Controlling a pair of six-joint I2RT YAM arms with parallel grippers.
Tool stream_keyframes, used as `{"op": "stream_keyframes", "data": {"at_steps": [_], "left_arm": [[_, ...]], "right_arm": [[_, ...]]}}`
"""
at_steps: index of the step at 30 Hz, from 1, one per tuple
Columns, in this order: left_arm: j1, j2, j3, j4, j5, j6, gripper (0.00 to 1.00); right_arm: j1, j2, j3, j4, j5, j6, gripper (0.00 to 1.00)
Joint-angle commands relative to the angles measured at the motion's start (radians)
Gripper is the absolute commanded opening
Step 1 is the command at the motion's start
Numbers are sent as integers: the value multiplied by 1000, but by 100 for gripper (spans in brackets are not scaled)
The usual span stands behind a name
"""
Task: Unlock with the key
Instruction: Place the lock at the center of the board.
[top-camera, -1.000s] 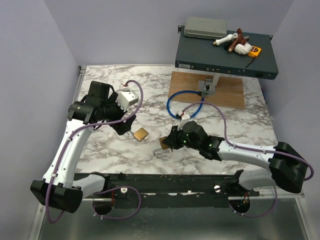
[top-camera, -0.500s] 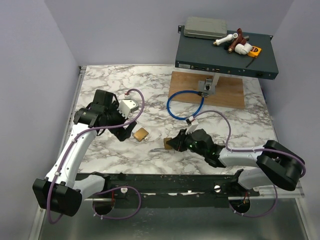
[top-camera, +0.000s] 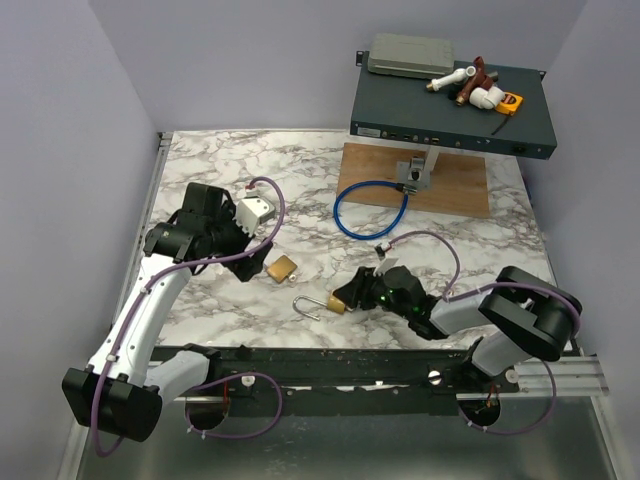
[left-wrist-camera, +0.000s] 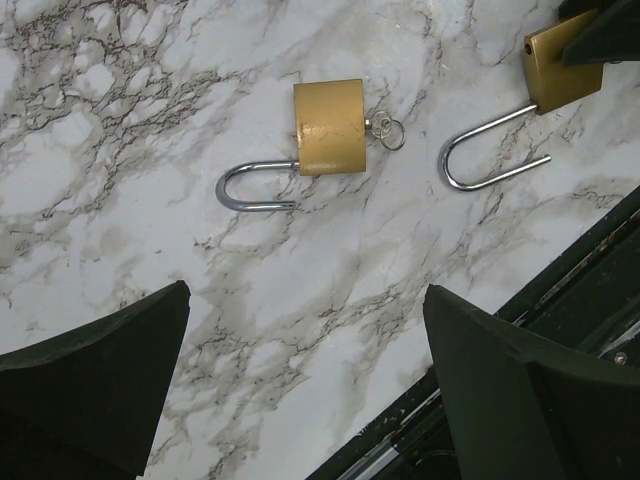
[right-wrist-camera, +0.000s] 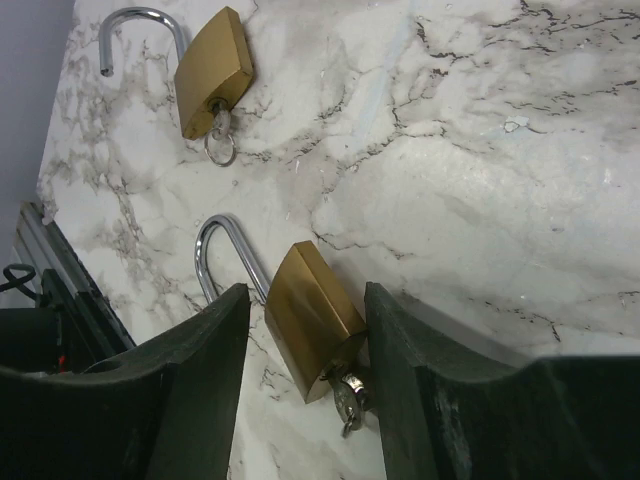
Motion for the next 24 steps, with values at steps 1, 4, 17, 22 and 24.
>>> {"op": "stream_keyframes", "data": {"at_steps": [1,4,17,22,24], "left_arm": [[5,-24,-12,18,-1,-18,99],[5,-37,-25,21,-20,-10,99],[5,-65,-29,19,-7,5,99],[5,-74,-42,22,5,15,99],[5,-80,-47,24,5,18,99]], "right_arm": [[-7,-16,36,-26,14,14,55],[-26,-99,100,-216,58,-36,62],[-290,-500,436,-1262,387,-65,85],[-391,-562,382,-1407,413,53,86],[-415,-569,346,-1433,421,91,86]]}}
